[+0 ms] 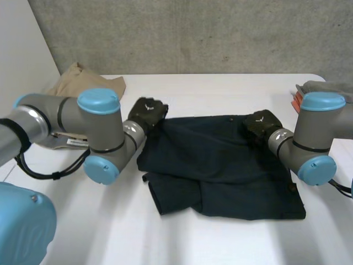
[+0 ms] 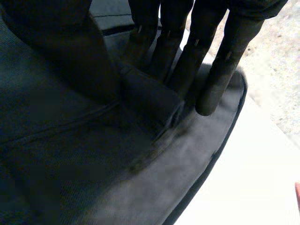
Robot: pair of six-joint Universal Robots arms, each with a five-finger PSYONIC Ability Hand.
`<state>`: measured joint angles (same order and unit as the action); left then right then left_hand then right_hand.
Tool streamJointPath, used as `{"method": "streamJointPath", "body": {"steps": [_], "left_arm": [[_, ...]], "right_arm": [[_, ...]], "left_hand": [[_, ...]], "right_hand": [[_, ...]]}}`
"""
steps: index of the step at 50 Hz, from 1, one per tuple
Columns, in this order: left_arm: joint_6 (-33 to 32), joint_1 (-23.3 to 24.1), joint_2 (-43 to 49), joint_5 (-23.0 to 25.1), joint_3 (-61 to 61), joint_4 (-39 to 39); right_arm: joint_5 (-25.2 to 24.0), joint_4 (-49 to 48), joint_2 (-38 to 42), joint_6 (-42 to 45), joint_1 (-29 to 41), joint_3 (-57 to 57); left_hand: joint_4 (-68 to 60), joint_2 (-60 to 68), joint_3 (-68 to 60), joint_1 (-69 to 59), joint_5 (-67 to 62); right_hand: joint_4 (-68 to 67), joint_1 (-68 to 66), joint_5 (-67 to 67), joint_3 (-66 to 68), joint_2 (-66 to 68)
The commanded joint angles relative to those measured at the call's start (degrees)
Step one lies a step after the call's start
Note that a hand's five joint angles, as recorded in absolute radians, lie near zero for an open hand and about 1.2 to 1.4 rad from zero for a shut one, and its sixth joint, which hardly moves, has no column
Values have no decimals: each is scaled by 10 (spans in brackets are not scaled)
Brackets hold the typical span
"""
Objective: Fold the laundry.
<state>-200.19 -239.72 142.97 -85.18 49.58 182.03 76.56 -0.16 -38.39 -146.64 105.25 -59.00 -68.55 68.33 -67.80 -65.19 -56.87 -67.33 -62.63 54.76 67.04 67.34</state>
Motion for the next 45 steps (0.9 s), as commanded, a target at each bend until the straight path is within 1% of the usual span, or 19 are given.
{"method": "streamJointPath", "body": {"steps": [1, 2, 4, 5, 7, 8, 11, 12, 15, 21, 22, 25, 26, 30, 34, 39, 44, 45], "left_arm": [[2, 1, -66, -5, 3, 2], [3, 1, -74, -5, 3, 2], [7, 1, -109, -4, 3, 2], [8, 1, -122, -4, 3, 2], [14, 1, -167, -5, 3, 1], [17, 2, -181, -4, 3, 0], [37, 2, -233, -2, 4, -4], [44, 2, -247, -1, 4, -4], [68, 1, -296, 3, 17, -14], [74, 0, -381, 4, 46, -45], [74, -1, -391, 4, 48, -51], [73, 0, -429, 5, 51, -68], [73, 0, -438, 5, 52, -69], [74, -4, -481, 5, 47, -69], [75, -8, -520, 4, 43, -69], [75, -13, -514, -1, 32, -68], [69, -29, -449, -2, 25, -67], [67, -37, -418, -2, 16, -66]], "right_arm": [[10, 2, -91, -12, 1, -8], [10, 2, -120, -17, 2, -9], [11, 2, -149, -23, 1, -9], [12, 2, -181, -35, 1, -9], [12, 7, -206, -44, 1, -9], [12, 11, -238, -51, 1, -10], [7, 28, -284, -57, 1, -16], [7, 46, -315, -57, 1, -17], [6, 80, -357, -57, 0, -18], [6, 139, -411, -57, -1, -19], [3, 150, -434, -56, -2, -19], [-1, 157, -475, -57, -1, -18], [-5, 156, -504, -58, 0, -18], [-7, 155, -551, -62, 1, -9], [-6, 154, -563, -88, 0, 11], [-11, 154, -535, -110, -5, 32], [2, 154, -415, -113, 0, 78], [4, 154, -400, -113, 0, 82]], "left_hand": [[-115, 117, -122, -148, -131], [-115, 117, -122, -148, -131], [-115, 117, -122, -148, -131], [-115, 117, -122, -148, -131], [-115, 117, -122, -148, -131], [-115, 117, -122, -148, -131], [-115, 117, -122, -148, -131], [-115, 117, -122, -148, -131], [-115, 117, -122, -148, -131], [-115, 117, -122, -148, -131], [-115, 117, -122, -148, -131], [-115, 117, -122, -148, -131], [-115, 117, -122, -148, -131], [-115, 117, -122, -148, -131], [-115, 117, -122, -148, -131], [-115, 117, -122, -148, -131], [-115, 117, -122, -148, -131], [-115, 117, -122, -148, -131]], "right_hand": [[-127, -174, 152, 130, 127], [-127, -174, 152, 130, 127], [-127, -174, 152, 130, 127], [-127, -174, 152, 130, 127], [-127, -174, 152, 130, 127], [-127, -174, 152, 130, 127], [-127, -174, 152, 130, 127], [-127, -174, 152, 130, 127], [-127, -174, 152, 130, 127], [-127, -174, 152, 130, 127], [-127, -174, 152, 130, 127], [-127, -174, 152, 130, 127], [-127, -174, 152, 130, 127], [-127, -174, 152, 130, 127], [-127, -174, 152, 130, 127], [-127, -174, 152, 130, 127], [-127, -174, 152, 130, 127], [-127, -174, 152, 130, 127]]}}
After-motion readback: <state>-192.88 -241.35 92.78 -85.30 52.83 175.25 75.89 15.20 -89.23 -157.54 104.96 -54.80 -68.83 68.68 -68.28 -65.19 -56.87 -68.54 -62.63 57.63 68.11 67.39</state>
